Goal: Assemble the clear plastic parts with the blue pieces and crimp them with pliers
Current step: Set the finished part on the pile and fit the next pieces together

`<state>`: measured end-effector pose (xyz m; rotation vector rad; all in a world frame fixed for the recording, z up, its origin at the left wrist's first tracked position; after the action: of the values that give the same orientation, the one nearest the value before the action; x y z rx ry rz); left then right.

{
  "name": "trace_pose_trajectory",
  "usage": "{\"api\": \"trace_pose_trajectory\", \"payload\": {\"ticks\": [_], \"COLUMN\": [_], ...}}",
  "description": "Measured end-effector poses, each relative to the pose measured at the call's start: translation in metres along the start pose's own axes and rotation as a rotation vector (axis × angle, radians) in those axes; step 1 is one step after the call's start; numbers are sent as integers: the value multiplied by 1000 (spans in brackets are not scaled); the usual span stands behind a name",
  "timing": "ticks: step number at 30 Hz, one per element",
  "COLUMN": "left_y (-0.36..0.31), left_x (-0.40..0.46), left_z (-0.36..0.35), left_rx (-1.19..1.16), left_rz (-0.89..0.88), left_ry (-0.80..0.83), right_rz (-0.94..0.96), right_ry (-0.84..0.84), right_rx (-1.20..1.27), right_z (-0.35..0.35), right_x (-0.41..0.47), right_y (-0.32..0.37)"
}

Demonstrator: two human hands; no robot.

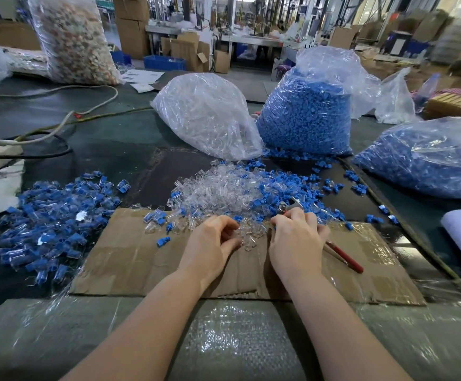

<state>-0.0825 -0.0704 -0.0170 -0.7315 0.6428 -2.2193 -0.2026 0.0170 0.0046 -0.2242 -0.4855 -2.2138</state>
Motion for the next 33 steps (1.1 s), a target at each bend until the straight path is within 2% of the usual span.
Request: {"api": "trace_pose_trajectory", "payload": {"ticks": [6,11,16,22,28,33], "left_y": [1,2,6,12,9,8], "left_x": [0,-3,-3,-1,-1,-2], "left_z": [0,7,11,10,9,10], "left_rx": [60,10,-12,6,20,12], "left_rz": [12,57,91,97,65,71], "left_ry": [-10,-87,-121,-111,-94,-87], "right_rz": [21,140,307,287,283,242], "right_ry": [21,-43,111,220,203,84], "right_rx": [-42,121,114,78,133,182], "right_z": [-6,0,-12,-23,-22,-11], "right_x": [-2,0,9,11,8,9], "right_y": [1,20,51,52,46,33]}}
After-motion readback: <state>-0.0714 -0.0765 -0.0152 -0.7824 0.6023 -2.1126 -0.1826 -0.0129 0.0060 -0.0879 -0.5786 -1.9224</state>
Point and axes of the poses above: each hand's wrist, its own x-axis towards the middle knuckle, its own z-axis out of the back of the hand, y = z × x, the point moved 7 cm from there along x, towards the middle knuckle, and after that the axes turned 10 degrees about x, right-handed, at the moved point
